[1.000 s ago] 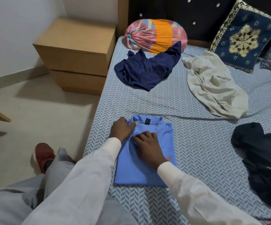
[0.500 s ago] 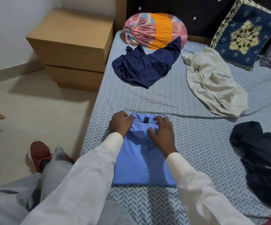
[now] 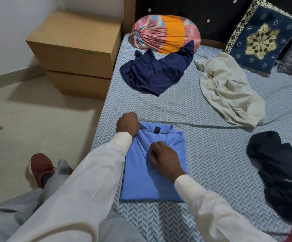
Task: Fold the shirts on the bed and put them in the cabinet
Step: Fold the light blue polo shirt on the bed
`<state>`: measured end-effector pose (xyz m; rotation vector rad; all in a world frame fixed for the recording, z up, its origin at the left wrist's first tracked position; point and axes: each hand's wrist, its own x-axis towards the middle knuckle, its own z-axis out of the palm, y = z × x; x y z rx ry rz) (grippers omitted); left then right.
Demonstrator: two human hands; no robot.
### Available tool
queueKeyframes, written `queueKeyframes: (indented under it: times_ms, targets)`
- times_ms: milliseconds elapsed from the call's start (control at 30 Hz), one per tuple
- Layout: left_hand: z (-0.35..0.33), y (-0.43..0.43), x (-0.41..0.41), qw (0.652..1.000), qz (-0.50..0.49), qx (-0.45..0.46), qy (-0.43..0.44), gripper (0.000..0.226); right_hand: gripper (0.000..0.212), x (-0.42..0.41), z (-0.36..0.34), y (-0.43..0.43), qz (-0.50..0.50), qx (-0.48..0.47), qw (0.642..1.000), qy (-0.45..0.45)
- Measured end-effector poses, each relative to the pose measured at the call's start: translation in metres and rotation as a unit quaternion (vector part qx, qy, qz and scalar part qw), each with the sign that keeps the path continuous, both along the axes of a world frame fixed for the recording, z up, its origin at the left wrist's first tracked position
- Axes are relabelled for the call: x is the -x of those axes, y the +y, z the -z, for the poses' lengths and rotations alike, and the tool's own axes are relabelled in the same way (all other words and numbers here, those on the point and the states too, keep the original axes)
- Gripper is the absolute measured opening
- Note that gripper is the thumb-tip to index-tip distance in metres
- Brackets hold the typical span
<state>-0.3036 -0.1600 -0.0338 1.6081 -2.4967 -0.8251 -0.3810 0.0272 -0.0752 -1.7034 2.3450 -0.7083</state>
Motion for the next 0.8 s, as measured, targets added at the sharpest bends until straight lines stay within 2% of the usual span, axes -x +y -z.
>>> queueKeyframes:
  times_ms: [100,200,267,333,367,433,500,567,633,667,733,800]
  targets:
    - [0.007,0.000,-0.002,1.000,0.000,-0.013,0.008,0.015,0.018,-0.001,-0.005,-0.008,0.083,-0.033,0.995,-0.049]
    - [0.013,0.003,-0.003,0.995,-0.047,-0.015,0.083,0.021,0.014,-0.002,-0.011,-0.017,0.058,-0.116,0.991,-0.035]
    - [0.014,0.003,-0.010,0.980,-0.102,-0.016,0.172,0.025,0.015,0.004,-0.017,-0.018,0.092,-0.087,0.987,-0.094]
    - [0.019,0.002,-0.029,0.959,-0.176,-0.020,0.219,0.020,0.023,0.016,-0.020,-0.022,0.128,-0.034,0.981,-0.140]
    - [0.023,0.003,-0.038,0.950,-0.213,-0.038,0.226,0.018,0.025,0.023,-0.021,-0.029,0.130,-0.004,0.983,-0.129]
    - [0.038,0.010,-0.056,0.929,-0.249,-0.132,0.241,0.020,0.035,0.035,-0.022,-0.051,0.099,0.013,0.992,-0.083]
    - [0.051,0.022,-0.064,0.915,-0.231,-0.211,0.257,0.025,0.048,0.038,-0.030,-0.079,0.040,-0.045,0.997,-0.046]
    - [0.057,0.033,-0.063,0.924,-0.207,-0.207,0.246,0.030,0.057,0.037,-0.035,-0.106,-0.013,-0.153,0.988,-0.022]
    - [0.048,0.038,-0.061,0.923,-0.209,-0.185,0.264,0.022,0.051,0.041,-0.037,-0.125,-0.040,-0.259,0.965,-0.002]
    - [0.044,0.038,-0.060,0.920,-0.213,-0.180,0.274,0.018,0.038,0.043,-0.038,-0.131,-0.049,-0.284,0.958,-0.005]
    - [0.037,0.038,-0.057,0.920,-0.216,-0.169,0.279,0.016,0.010,0.047,-0.039,-0.133,-0.062,-0.278,0.958,-0.022]
    - [0.036,0.037,-0.052,0.926,-0.202,-0.156,0.277,0.025,0.018,0.051,-0.041,-0.131,-0.060,-0.232,0.970,-0.038]
